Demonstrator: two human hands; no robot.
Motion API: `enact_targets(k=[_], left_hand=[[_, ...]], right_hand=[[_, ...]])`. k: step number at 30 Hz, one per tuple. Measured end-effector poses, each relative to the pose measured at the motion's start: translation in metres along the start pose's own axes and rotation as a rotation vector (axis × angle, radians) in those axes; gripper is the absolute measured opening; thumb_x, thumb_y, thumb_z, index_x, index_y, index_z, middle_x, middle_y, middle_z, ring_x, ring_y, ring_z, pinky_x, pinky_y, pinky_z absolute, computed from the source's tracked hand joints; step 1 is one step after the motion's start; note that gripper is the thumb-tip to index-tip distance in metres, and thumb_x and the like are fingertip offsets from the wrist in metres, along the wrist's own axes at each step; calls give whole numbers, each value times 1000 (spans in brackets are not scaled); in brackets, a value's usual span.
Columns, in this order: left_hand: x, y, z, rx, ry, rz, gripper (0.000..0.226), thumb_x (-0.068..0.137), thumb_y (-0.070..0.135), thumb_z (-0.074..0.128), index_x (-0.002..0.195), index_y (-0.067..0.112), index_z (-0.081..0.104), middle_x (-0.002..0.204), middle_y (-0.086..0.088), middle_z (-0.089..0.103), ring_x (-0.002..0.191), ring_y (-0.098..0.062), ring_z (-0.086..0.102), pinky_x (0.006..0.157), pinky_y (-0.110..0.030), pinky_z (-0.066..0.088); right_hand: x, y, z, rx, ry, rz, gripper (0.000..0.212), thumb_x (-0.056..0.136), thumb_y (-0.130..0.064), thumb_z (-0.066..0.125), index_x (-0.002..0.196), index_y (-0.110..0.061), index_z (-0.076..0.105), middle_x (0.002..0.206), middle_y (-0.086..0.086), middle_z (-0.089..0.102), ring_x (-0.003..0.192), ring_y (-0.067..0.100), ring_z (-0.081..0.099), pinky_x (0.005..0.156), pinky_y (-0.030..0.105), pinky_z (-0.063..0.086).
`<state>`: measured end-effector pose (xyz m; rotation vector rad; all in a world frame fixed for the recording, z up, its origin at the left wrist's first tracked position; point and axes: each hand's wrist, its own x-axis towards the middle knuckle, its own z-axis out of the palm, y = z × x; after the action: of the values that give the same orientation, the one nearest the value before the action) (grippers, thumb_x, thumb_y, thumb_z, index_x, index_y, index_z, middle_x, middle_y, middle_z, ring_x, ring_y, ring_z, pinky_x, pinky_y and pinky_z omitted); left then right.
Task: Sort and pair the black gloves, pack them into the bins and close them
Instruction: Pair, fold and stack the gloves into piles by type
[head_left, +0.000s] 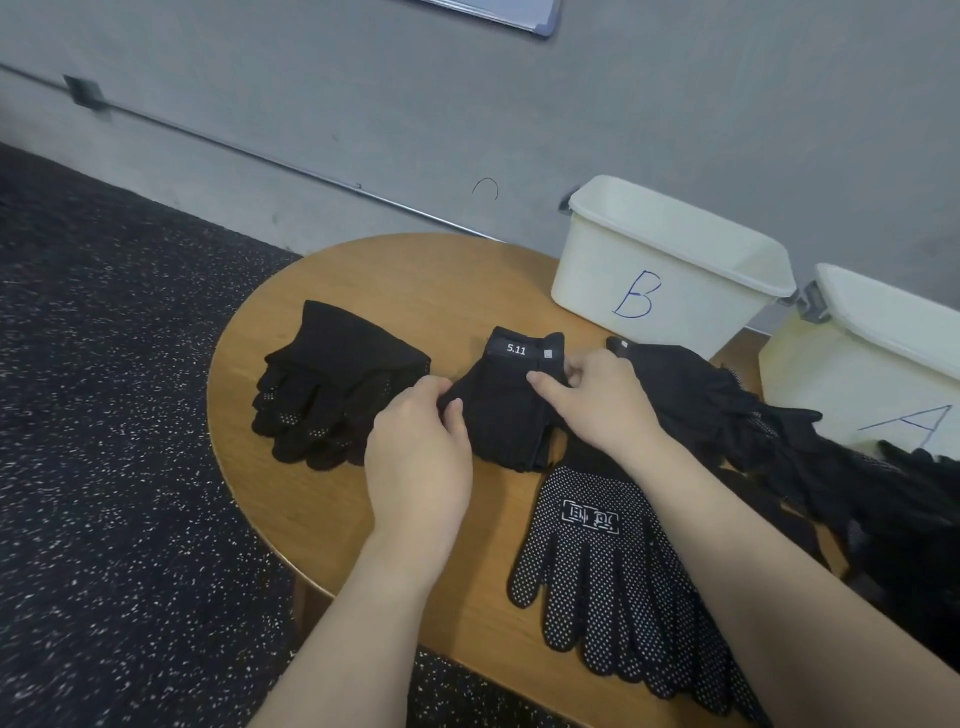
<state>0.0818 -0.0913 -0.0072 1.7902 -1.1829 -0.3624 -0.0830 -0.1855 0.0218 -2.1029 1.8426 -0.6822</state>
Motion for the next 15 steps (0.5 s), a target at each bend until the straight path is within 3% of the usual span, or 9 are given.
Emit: enact_targets(k=[6,9,11,15], left_hand=[[-3,0,-1,60,-47,59,24,103,20,60,124,14,72,109,-2,74,98,-18,69,77,-22,48],[-5,0,-2,65,-69,54,25,103,21,62,124,15,72,107,-2,75,98,-17,70,77,-23,50],[-5,-1,-3,68,-67,54,26,102,21,62,127,14,71,110,-3,73,100,-18,69,78,-24,51],[-8,2,0,108,-37,217,30,101,18,61,130,12,68,120,-4,65,112,-19,57,90,-32,50]], right_hand=[[-4,13,10,-95,-9,0,40,95,-53,64,74,-21,53,69,-4,57,71,21,59,60,35,47],[-8,14,15,-158,47,-42,38,95,-57,61,76,-30,45,71,-9,54,71,20,56,54,31,38],[-7,14,17,-182,49,-47,36,95,-59,60,85,-27,48,77,-5,58,77,23,61,58,32,39],[-3,13,13,-176,1,7,48,93,-66,58,105,-20,62,93,-1,68,92,28,66,71,38,51]])
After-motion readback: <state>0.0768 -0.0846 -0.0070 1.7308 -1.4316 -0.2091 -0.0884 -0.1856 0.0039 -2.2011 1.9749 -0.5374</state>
